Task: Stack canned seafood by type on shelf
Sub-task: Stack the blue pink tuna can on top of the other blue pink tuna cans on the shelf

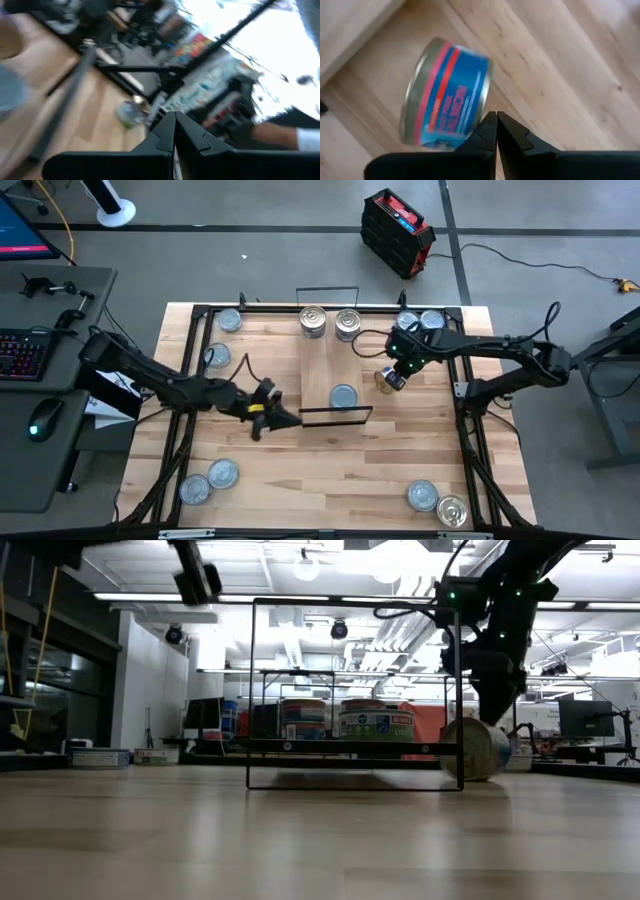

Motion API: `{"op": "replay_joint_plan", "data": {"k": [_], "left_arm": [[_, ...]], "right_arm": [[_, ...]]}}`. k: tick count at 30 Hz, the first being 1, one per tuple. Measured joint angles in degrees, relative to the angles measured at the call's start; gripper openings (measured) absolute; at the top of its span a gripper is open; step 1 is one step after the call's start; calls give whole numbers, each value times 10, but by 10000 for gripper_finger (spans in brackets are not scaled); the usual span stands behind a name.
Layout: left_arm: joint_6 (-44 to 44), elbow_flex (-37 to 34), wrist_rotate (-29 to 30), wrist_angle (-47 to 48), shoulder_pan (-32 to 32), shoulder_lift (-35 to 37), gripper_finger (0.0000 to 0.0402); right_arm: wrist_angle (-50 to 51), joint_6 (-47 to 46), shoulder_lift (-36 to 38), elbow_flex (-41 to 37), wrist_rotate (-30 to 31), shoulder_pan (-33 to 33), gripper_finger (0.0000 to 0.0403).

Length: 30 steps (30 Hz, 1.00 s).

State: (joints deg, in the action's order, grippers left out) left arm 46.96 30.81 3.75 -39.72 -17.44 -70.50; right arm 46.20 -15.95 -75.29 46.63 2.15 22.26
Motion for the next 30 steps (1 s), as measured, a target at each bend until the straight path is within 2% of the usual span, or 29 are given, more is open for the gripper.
{"op": "replay_joint_plan", "data": {"k": [5, 11, 13, 17, 21, 26, 30], "left_arm": [[-47, 1, -4, 76, -19, 80, 1], [-50, 1, 8, 184, -35, 167, 1], [-50, 1, 37, 216, -44, 186, 1], [-56, 0, 119, 250, -61, 195, 1], [-44, 0, 177, 244, -65, 187, 1], [-6, 0, 216, 233, -68, 171, 1], [8, 0, 247, 186, -81, 138, 1]], "right_arm": [[-45, -11, 0, 0, 36, -5, 0], [-62, -1, -1, 0, 96, -4, 0], [-69, 8, -5, 0, 83, 0, 0], [-87, 46, -23, 0, 3, 15, 0], [-89, 84, -32, 0, -4, 27, 0], [-90, 137, -32, 0, -25, 41, 0], [-88, 173, -32, 0, -51, 39, 0]]}}
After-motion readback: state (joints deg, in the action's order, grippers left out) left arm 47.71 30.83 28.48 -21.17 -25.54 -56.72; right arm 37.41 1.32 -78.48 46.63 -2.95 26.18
